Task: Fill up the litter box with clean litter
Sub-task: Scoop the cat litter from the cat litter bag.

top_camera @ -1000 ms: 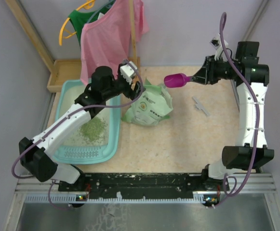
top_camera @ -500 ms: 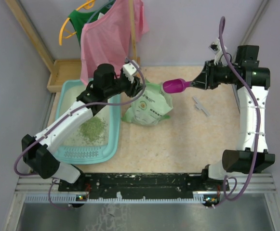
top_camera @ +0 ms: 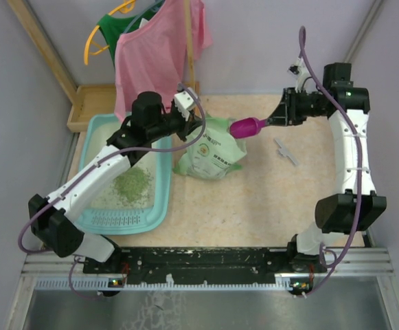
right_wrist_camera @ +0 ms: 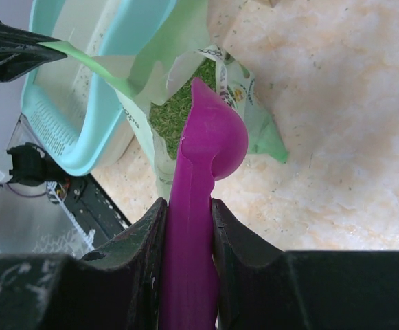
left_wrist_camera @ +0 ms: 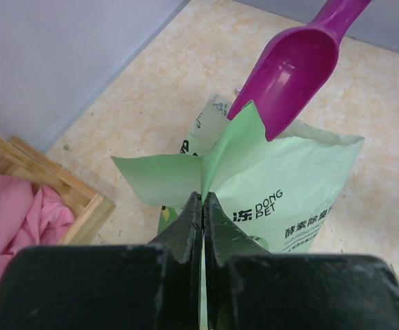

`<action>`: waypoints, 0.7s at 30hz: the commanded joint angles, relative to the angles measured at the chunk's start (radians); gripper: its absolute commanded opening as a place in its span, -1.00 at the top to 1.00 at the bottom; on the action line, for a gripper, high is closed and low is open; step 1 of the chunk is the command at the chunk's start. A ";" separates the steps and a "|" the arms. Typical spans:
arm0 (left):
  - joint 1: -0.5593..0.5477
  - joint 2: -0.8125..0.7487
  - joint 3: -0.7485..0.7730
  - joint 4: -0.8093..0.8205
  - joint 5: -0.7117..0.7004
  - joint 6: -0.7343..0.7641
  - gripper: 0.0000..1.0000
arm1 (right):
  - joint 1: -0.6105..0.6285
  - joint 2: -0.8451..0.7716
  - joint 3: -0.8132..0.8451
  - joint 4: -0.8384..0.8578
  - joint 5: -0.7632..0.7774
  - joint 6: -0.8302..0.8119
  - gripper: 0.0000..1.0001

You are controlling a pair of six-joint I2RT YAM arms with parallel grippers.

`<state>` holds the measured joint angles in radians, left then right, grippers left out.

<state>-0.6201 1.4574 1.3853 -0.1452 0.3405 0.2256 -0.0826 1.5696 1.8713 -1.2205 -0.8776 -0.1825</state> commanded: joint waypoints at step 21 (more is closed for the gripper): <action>0.006 -0.148 -0.084 0.047 -0.108 -0.048 1.00 | 0.402 0.176 0.047 0.053 0.462 -0.030 1.00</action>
<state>-0.6201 1.3537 1.3006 -0.1589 0.2600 0.1978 0.3252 1.7329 1.8725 -1.2091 -0.5186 -0.2092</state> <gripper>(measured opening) 0.007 0.277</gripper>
